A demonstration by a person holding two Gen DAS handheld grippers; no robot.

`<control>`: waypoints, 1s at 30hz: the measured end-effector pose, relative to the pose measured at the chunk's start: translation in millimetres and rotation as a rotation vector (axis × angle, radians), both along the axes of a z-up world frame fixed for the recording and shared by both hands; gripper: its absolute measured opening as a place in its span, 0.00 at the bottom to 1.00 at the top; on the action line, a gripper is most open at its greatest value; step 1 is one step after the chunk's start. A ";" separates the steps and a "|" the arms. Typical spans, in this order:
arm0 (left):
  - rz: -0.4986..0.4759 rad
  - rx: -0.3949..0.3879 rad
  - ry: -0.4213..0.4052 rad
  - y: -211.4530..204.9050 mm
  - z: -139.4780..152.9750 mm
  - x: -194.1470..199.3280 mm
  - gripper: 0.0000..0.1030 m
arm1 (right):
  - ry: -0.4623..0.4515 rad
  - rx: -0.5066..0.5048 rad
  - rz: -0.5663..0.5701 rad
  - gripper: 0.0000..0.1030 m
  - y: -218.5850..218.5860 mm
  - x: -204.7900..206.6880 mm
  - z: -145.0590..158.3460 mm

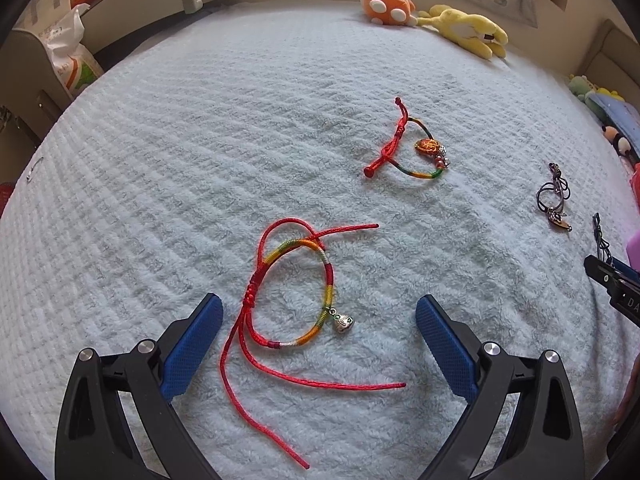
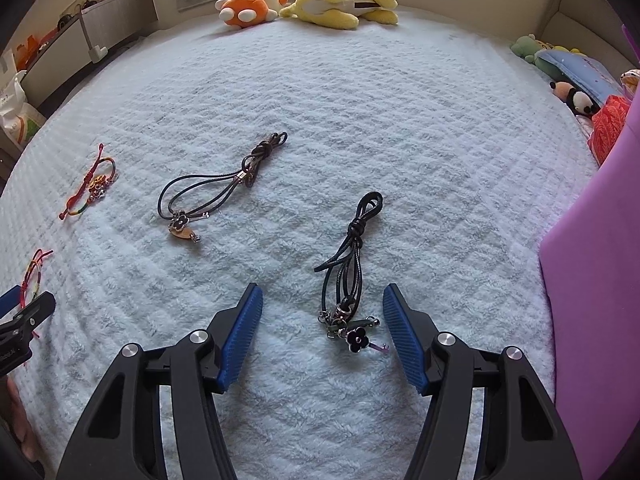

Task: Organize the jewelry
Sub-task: 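Close right tool on the black cord necklace while left tool grasps the red string bracelet, then carry the necklace and red bracelet in both tools over the pink tub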

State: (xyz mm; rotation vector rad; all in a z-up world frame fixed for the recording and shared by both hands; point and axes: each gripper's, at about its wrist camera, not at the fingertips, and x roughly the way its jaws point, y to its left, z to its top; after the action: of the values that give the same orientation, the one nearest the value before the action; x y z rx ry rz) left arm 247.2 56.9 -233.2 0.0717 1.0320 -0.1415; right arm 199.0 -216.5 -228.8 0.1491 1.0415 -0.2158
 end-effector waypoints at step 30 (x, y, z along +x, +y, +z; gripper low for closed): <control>-0.075 0.009 -0.015 -3.1 9.2 -25.5 0.08 | 0.008 0.040 -0.015 0.12 8.6 -1.9 6.8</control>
State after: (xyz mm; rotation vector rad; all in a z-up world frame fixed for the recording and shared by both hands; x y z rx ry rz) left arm 221.7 53.8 -224.1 0.1193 1.0158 -0.2043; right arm 197.1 -207.9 -221.9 0.1926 1.0530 -0.2089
